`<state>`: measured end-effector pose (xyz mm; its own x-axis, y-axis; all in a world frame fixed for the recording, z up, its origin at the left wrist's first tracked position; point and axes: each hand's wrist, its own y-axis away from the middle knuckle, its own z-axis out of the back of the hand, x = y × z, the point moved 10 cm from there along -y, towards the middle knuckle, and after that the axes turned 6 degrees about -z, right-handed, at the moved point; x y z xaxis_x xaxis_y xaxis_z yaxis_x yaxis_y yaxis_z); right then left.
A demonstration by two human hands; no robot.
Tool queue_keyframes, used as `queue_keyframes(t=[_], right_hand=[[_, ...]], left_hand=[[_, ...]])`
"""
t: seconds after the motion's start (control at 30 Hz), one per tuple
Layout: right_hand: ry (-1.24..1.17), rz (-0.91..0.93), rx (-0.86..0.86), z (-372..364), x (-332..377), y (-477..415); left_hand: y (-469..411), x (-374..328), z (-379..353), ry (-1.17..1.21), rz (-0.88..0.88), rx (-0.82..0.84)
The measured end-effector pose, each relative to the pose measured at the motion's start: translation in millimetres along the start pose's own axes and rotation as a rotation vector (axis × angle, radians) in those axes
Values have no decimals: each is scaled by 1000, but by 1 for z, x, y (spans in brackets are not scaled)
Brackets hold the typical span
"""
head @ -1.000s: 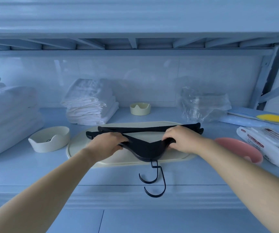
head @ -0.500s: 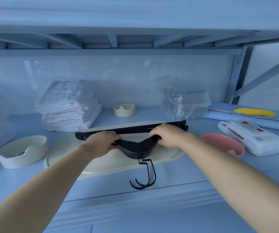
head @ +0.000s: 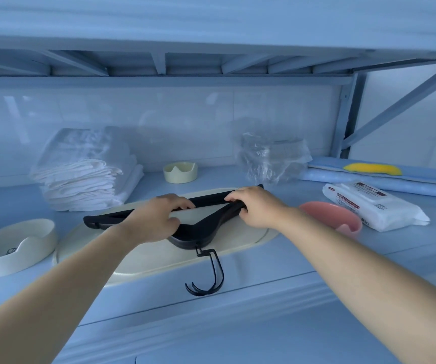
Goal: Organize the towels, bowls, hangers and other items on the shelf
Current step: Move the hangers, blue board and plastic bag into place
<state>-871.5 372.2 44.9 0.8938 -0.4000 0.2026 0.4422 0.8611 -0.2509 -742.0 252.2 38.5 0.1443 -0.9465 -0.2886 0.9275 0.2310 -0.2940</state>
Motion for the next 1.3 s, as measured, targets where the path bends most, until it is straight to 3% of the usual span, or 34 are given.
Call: queue_keyframes(t=[0.23, 0.6, 1.03, 1.3], right_hand=[[-11, -12, -121, 41, -25, 29], [12, -24, -170, 91, -117, 48], [-36, -178, -260, 140, -320, 102], [-41, -315, -259, 151, -441, 148]], left_hand=[[-46, -81, -11, 84, -222, -127], [-114, -156, -41, 86, -220, -150], [-229, -296, -114, 86, -296, -161], [-296, -383, -175, 21, -327, -42]])
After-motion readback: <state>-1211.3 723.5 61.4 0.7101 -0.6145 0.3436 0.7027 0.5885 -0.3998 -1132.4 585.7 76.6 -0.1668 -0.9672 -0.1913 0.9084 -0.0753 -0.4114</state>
